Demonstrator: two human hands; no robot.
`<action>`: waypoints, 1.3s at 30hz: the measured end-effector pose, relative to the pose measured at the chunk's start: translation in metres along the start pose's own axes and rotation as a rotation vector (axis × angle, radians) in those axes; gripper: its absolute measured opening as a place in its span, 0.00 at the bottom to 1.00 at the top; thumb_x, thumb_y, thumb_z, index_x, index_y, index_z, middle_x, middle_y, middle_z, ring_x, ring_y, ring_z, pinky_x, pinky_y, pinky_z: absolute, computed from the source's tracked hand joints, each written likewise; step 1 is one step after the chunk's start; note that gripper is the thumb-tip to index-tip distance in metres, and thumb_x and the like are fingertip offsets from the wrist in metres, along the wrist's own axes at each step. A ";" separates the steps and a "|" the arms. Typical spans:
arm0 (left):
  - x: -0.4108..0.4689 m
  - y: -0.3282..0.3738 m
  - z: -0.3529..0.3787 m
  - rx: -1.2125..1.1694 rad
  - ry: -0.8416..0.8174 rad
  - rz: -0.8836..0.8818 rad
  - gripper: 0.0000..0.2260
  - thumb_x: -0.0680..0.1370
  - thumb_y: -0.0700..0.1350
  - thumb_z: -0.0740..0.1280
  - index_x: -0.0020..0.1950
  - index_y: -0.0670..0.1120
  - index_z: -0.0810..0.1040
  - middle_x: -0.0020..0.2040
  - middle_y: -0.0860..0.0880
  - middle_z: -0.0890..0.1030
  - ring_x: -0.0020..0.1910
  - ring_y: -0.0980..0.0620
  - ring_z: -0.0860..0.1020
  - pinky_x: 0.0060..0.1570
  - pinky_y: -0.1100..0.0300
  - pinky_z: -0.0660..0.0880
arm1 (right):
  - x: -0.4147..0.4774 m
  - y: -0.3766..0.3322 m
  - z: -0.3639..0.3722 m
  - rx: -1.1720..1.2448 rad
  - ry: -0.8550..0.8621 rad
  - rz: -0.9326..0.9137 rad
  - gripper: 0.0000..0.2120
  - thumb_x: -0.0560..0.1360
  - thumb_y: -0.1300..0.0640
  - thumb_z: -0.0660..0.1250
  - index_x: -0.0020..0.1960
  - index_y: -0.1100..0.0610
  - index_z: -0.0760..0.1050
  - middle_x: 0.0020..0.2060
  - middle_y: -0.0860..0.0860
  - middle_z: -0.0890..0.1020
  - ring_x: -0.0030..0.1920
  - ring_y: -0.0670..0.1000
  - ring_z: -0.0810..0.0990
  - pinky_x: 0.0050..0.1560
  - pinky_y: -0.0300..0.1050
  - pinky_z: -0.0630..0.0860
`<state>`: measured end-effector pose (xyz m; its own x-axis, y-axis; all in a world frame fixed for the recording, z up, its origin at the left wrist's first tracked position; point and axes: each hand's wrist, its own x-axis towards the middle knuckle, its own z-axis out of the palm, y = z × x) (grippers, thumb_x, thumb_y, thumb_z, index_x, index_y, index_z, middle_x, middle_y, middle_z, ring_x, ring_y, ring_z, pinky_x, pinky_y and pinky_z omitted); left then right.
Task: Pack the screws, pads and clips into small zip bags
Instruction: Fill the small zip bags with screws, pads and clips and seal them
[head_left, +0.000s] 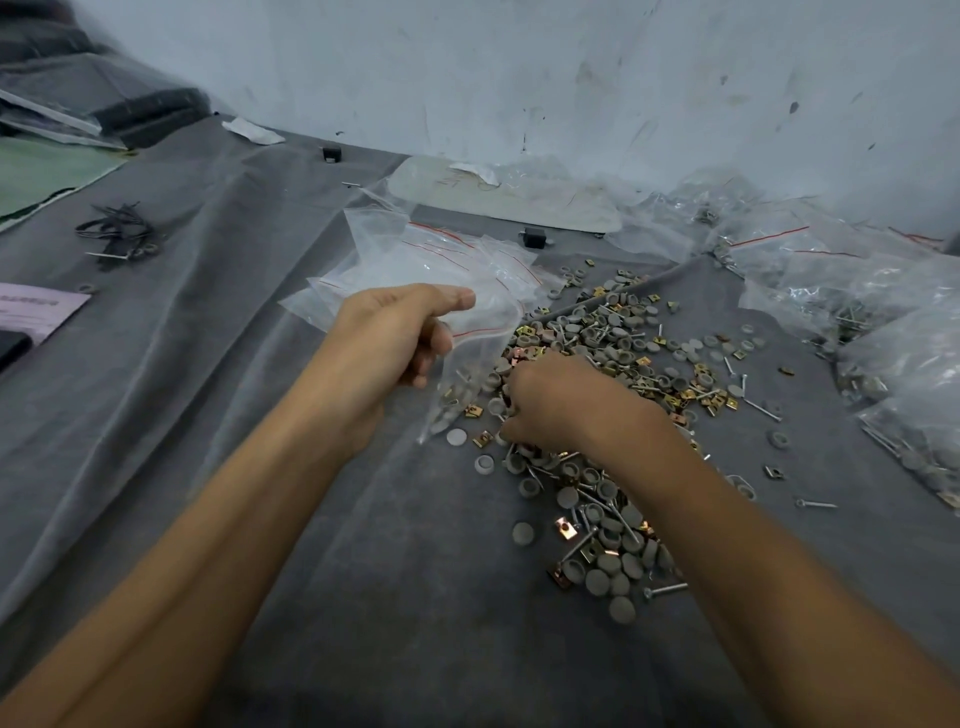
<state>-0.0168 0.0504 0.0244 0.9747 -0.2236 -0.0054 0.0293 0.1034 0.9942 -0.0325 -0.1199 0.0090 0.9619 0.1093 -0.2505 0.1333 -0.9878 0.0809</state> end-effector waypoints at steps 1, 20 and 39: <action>-0.001 0.000 0.002 0.003 -0.010 0.007 0.09 0.80 0.44 0.66 0.50 0.45 0.86 0.27 0.52 0.75 0.26 0.54 0.67 0.24 0.65 0.66 | -0.001 0.000 0.001 0.011 0.001 0.001 0.21 0.78 0.46 0.69 0.36 0.52 0.60 0.35 0.49 0.68 0.42 0.54 0.71 0.44 0.46 0.69; -0.009 -0.016 0.019 0.108 -0.084 0.041 0.13 0.81 0.41 0.64 0.46 0.50 0.88 0.27 0.51 0.76 0.25 0.56 0.68 0.23 0.66 0.67 | -0.055 0.086 0.043 1.150 0.328 0.036 0.08 0.77 0.57 0.71 0.40 0.57 0.77 0.31 0.52 0.76 0.33 0.54 0.74 0.34 0.50 0.73; -0.018 -0.026 0.036 0.252 -0.170 0.089 0.10 0.82 0.41 0.65 0.49 0.50 0.86 0.27 0.49 0.79 0.25 0.53 0.69 0.25 0.64 0.67 | -0.083 0.080 0.026 1.281 0.731 -0.139 0.03 0.78 0.52 0.72 0.50 0.47 0.84 0.40 0.48 0.85 0.40 0.44 0.79 0.42 0.41 0.78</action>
<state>-0.0435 0.0165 0.0022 0.9194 -0.3851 0.0799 -0.1312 -0.1088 0.9854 -0.1081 -0.2111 0.0113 0.9153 -0.1442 0.3762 0.3095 -0.3460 -0.8857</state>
